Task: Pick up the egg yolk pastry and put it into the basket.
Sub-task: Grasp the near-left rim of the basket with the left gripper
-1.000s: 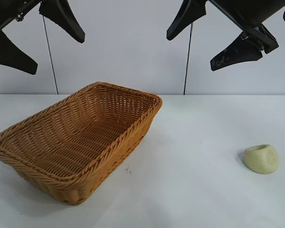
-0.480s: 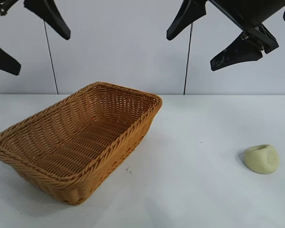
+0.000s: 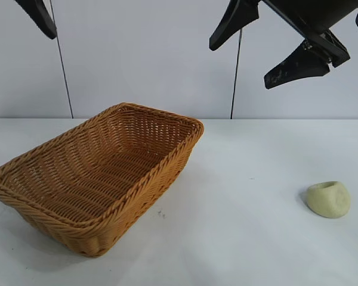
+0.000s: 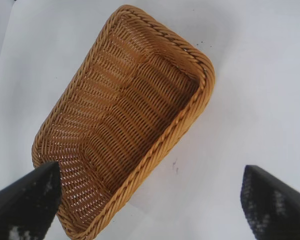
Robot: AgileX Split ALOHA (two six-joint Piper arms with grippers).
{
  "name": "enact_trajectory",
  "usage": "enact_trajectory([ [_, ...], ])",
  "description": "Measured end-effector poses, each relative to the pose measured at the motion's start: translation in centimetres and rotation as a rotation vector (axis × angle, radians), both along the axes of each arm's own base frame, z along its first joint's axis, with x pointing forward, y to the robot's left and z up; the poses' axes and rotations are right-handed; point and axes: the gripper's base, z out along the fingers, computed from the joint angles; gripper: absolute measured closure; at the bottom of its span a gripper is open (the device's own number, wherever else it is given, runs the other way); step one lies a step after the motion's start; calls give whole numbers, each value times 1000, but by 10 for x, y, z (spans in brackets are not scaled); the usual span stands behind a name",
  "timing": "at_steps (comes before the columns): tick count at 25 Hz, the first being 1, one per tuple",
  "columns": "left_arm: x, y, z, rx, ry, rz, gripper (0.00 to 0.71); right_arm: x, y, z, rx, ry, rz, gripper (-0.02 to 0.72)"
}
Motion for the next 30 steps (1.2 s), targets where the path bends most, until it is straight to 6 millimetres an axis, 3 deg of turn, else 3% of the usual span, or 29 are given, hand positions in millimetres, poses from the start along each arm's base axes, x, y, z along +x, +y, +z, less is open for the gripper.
enact_trajectory([
  [6,-8,4,-28,-71,64,194,15,0,0,0,0,0,0,8],
  [16,-4,2,-40,-120,77,291,15,0,0,0,4,4,-6,8],
  [21,9,-4,-69,-83,149,302,16,0,0,0,4,5,-6,8],
  [30,33,-15,-138,-40,238,339,30,-2,1,-1,5,25,7,8],
])
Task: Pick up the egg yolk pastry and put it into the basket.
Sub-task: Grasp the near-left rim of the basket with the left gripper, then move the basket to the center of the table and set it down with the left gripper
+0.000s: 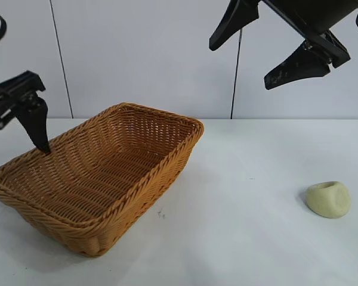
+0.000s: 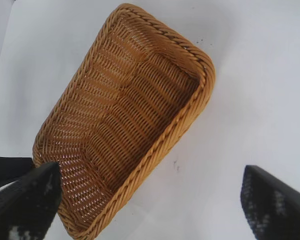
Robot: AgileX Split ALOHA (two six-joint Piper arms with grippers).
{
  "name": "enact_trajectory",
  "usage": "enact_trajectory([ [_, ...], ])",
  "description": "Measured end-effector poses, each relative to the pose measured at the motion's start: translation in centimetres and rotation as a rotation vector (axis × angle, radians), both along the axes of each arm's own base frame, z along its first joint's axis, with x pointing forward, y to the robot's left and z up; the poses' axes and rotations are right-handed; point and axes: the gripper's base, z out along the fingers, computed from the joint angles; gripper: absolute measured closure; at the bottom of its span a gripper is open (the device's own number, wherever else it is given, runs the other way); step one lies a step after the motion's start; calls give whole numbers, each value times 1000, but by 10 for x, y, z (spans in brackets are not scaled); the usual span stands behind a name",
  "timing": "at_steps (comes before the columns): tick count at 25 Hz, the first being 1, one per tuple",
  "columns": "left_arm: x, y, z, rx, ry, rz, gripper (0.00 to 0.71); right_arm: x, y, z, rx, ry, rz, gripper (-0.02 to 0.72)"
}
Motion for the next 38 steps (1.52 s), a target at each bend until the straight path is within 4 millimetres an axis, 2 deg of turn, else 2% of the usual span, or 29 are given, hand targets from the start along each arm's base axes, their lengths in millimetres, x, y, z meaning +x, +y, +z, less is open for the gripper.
enact_trajectory([
  [3,4,-2,-12,-2,4,6,30,0,0,0,0,1,-1,8],
  [6,4,-2,-13,-9,-1,12,32,0,0,0,0,1,-1,8],
  [8,4,-2,-13,-10,-2,13,61,0,0,0,0,1,-1,8],
  [11,4,-2,-13,-10,-2,13,187,0,0,0,0,1,-1,8],
  [13,4,-2,-13,-10,-2,13,320,0,0,0,0,1,-1,8],
  [16,4,-2,-13,-8,0,12,575,0,0,0,1,1,-2,8],
  [18,5,-3,-13,-17,-6,20,621,0,0,0,1,1,-2,8],
  [21,9,-4,-8,-12,-19,-25,626,0,0,0,1,3,0,8],
  [24,20,2,6,-8,-24,-95,627,0,0,0,1,4,1,8],
  [28,43,10,29,-7,-48,-297,628,0,0,0,-2,4,2,8],
  [31,62,8,43,-15,-71,-439,628,0,0,0,-2,4,2,8],
  [34,81,0,49,-8,-72,-574,628,0,0,0,-2,4,2,8],
  [38,97,-7,42,4,-27,-729,629,-1,0,0,-2,6,4,8],
])
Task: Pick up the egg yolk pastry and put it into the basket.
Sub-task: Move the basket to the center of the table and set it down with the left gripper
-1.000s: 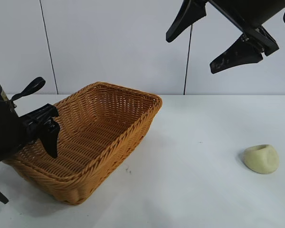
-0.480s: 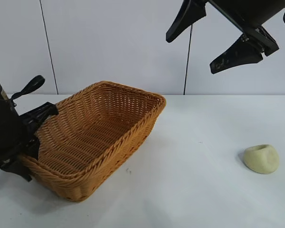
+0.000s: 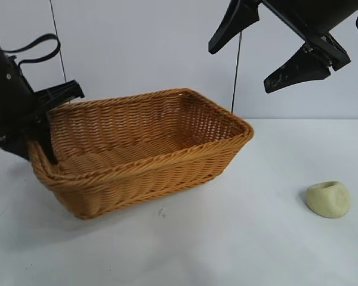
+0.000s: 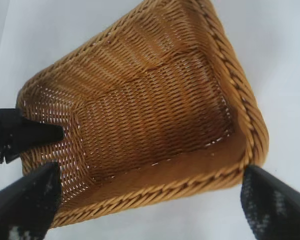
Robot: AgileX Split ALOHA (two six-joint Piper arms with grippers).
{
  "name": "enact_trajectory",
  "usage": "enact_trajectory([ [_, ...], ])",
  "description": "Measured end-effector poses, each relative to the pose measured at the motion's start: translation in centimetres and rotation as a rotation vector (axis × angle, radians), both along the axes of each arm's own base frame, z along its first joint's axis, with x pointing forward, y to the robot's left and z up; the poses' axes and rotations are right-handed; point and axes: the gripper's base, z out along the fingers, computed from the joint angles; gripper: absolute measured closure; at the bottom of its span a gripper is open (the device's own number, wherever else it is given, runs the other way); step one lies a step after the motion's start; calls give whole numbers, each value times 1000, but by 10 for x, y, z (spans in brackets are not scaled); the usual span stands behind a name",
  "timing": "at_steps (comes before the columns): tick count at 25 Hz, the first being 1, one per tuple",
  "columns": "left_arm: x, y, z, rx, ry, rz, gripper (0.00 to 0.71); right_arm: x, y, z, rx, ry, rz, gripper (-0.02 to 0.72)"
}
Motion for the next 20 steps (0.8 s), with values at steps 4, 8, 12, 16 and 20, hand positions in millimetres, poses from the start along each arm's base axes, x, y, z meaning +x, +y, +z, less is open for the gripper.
enact_trajectory([
  [4,3,-3,-13,5,53,-102,629,0,0,0,0,0,0,8],
  [8,4,-6,-26,-9,79,-120,629,0,0,0,0,0,0,8],
  [12,9,-8,-34,-24,61,-99,629,0,0,0,0,0,0,8],
  [16,12,-9,-49,-21,75,-90,629,0,0,0,0,0,0,8],
  [20,13,-9,-59,-21,92,-95,629,0,0,0,0,0,0,8],
])
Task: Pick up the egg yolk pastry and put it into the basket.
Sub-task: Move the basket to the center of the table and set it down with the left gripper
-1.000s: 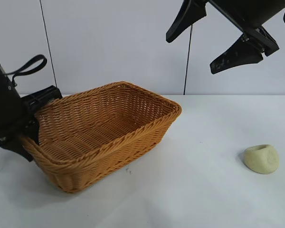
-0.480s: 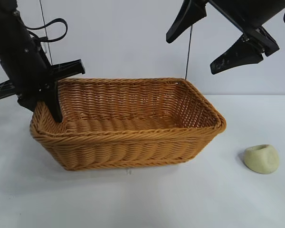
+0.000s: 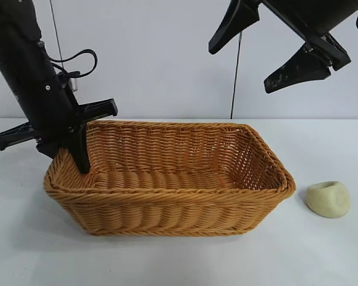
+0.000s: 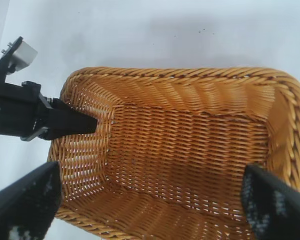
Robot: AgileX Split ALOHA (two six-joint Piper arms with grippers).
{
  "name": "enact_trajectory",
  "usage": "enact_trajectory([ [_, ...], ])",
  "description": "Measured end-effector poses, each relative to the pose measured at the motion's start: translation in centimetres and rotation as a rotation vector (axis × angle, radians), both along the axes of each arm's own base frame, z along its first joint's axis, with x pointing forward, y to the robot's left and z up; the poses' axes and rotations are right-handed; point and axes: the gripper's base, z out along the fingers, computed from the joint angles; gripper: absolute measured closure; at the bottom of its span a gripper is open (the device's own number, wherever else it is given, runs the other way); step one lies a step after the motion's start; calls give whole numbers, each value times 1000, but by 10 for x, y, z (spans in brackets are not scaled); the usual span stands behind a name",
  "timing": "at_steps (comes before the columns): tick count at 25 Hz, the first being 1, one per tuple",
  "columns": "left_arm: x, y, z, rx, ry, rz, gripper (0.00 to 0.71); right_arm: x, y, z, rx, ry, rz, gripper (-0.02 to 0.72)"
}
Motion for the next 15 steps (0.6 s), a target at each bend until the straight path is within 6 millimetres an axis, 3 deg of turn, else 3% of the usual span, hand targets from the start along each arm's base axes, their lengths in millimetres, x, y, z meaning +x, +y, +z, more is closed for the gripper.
enact_trajectory([
  [4,0,0,0,0,0,-7,579,0,0,0,0,0,0,8],
  [5,0,0,-1,1,2,-7,536,0,0,0,0,0,0,8],
  [10,-1,0,-1,1,7,-11,155,0,0,0,0,0,0,8],
  [12,-2,0,3,-1,10,-14,85,0,0,0,0,1,1,8],
  [15,-4,1,25,-6,-35,-25,48,0,0,0,0,1,1,8],
])
